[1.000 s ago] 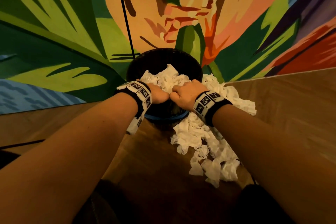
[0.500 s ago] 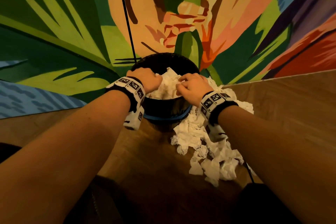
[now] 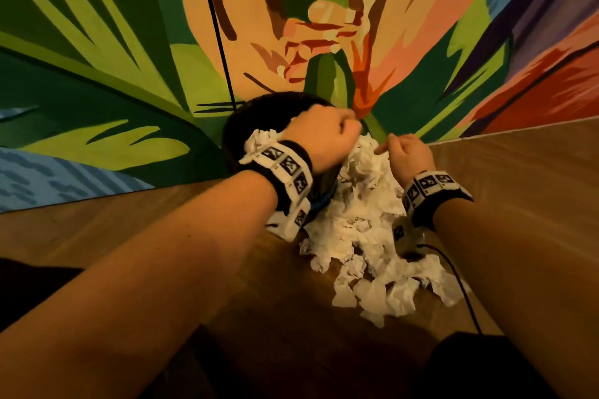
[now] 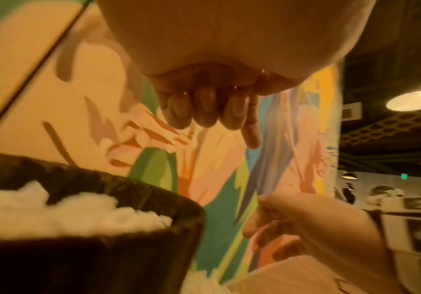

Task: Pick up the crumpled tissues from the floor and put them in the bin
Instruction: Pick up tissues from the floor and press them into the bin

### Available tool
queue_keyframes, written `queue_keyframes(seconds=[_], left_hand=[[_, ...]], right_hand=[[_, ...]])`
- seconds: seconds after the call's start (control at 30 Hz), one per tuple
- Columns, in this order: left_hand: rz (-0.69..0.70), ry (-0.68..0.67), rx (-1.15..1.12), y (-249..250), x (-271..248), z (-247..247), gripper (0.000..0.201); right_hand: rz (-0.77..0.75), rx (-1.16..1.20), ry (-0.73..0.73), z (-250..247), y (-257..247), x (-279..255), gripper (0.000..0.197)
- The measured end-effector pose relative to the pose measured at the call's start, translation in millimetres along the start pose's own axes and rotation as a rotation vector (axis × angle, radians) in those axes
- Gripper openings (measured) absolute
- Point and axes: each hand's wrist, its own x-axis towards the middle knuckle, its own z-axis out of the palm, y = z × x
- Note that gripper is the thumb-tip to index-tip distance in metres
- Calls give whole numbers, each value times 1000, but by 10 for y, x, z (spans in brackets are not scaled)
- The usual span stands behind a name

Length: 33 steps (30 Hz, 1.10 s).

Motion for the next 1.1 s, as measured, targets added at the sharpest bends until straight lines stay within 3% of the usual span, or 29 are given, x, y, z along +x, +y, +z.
queue_keyframes(seconds=[0.07, 0.17, 0.37, 0.53, 0.67, 0.83, 1.0, 1.1], left_hand=[[42, -94, -48, 111, -63, 323, 30], [8, -251, -93, 45, -258, 875, 24], [-186, -728, -16, -427, -966, 1900, 28], [-279, -986, 74, -669, -1435, 2364, 74], [-235, -1118, 259, -817, -1582, 2420, 82], [-190, -899, 290, -829, -1523, 2363, 54], [-307, -908, 234, -833, -1446, 2349, 23], [-380, -848, 159, -863, -1527, 2351, 33]], right_hand=[[108, -28, -83, 25, 233, -153, 41], [276, -126, -324, 156, 590, -495, 29], [351, -430, -779, 517, 1151, -1243, 32], [276, -646, -985, 660, 1268, -1444, 52], [271, -617, -905, 679, 1286, -1386, 37], [385, -308, -596, 619, 1267, -1295, 17], [557, -22, -301, 511, 1161, -1182, 32], [623, 84, -172, 465, 1108, -1126, 42]])
